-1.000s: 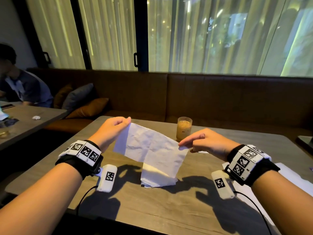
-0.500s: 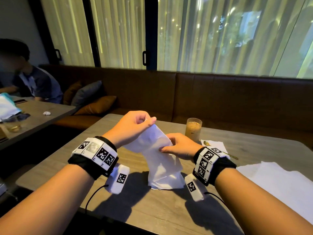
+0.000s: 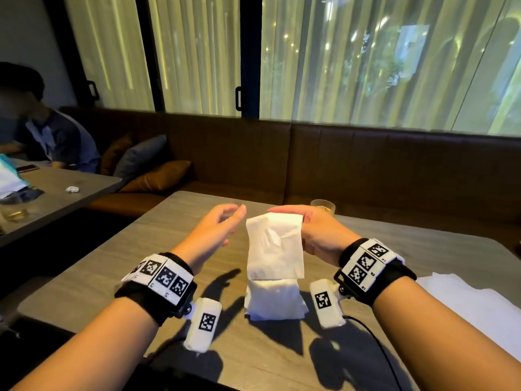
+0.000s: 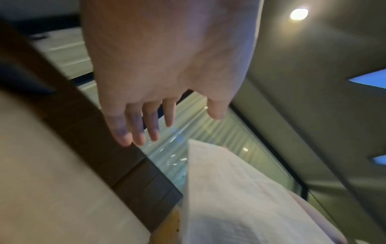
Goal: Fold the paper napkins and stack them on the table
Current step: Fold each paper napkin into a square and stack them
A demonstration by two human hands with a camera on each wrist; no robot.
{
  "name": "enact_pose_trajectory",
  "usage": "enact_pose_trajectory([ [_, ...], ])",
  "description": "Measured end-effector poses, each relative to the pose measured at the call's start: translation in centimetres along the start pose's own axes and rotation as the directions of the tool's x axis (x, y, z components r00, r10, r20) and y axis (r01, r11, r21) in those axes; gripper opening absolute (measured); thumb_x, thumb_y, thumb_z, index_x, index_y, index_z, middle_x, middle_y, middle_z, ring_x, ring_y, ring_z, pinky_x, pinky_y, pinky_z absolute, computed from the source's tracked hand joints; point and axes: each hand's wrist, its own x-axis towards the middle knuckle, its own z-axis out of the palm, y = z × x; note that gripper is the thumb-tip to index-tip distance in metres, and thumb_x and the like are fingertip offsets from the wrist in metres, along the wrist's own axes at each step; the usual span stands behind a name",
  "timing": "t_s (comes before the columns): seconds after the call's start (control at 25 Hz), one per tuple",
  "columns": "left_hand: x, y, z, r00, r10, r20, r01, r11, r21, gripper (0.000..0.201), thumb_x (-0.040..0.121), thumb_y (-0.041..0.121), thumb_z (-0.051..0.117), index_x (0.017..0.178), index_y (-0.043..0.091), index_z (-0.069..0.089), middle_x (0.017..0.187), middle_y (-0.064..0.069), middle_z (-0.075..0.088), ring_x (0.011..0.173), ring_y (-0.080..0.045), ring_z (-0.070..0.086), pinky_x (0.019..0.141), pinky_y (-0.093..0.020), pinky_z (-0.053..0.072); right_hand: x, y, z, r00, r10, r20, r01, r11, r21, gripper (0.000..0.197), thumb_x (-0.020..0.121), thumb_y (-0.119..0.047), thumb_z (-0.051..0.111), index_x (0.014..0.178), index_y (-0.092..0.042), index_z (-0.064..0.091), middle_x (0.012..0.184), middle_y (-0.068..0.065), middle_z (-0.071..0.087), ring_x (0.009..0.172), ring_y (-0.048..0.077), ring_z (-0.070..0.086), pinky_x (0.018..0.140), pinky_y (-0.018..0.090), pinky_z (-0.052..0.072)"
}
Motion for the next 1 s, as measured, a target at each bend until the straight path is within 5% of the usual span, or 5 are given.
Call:
enact_pose_trajectory([
  [0.16,-0.8,-1.1,1.5,0.927,-0.151,0.343,0.253,0.928,-0.274,0.053,0.095,0.063,0.050,0.133,0.028,0.061,0.124,-0.004,0.075,0.116,-0.022,0.070,0.098,-0.039,0.054,-0.2,-0.8,-0.2,0.999,-0.012,0.047,0.010,0.999,0.040,0.030,0.095,-0.010,0.071,0.124,-0.016,0.074,0.115,0.006,0.077,0.110,0.025,0.073,0.090,0.044,0.062],
  [0.6,0.2,-3.6,4.9,0.957,-0.284,0.060,0.289,0.952,-0.104,0.018,0.102,0.028,0.061,0.096,0.012,0.066,0.098,-0.008,0.076,0.083,-0.021,0.069,0.060,-0.029,0.051,-1.0,3.8,-1.1,0.876,0.470,-0.110,-0.404,0.839,0.364,0.024,0.102,-0.019,0.050,0.112,-0.009,0.070,0.106,0.014,0.077,0.097,0.030,0.071,0.081,0.038,0.061],
  [0.76,2.2,-6.9,6.1,0.963,-0.266,0.032,0.263,0.962,0.075,0.015,0.092,0.024,0.069,0.083,0.015,0.060,0.079,-0.009,0.062,0.072,-0.021,0.057,0.065,-0.030,0.045,-0.1,7.0,0.0,0.830,0.523,-0.196,-0.487,0.849,0.205,0.023,0.094,-0.004,0.059,0.110,-0.006,0.075,0.098,0.017,0.073,0.072,0.028,0.066,0.053,0.029,0.050],
  [0.92,3.5,-9.1,6.6,0.971,-0.235,-0.049,0.239,0.934,0.265,0.038,0.087,0.019,0.072,0.062,0.020,0.043,0.066,-0.003,0.044,0.067,-0.020,0.040,0.062,-0.030,0.033,0.3,9.1,0.6,0.778,0.596,-0.197,-0.528,0.791,0.308,0.024,0.100,-0.030,0.053,0.103,-0.009,0.065,0.076,0.013,0.067,0.062,0.026,0.063,0.058,0.030,0.053],
  [1.0,3.7,-9.7,6.7,0.969,-0.240,-0.057,0.245,0.908,0.341,0.034,0.087,0.023,0.074,0.064,0.019,0.048,0.069,-0.004,0.052,0.067,-0.020,0.045,0.063,-0.029,0.038,0.7,10.0,0.6,0.784,0.586,-0.205,-0.561,0.810,0.168,0.020,0.094,-0.024,0.067,0.104,-0.006,0.069,0.094,0.019,0.075,0.078,0.031,0.069,0.073,0.041,0.062],
])
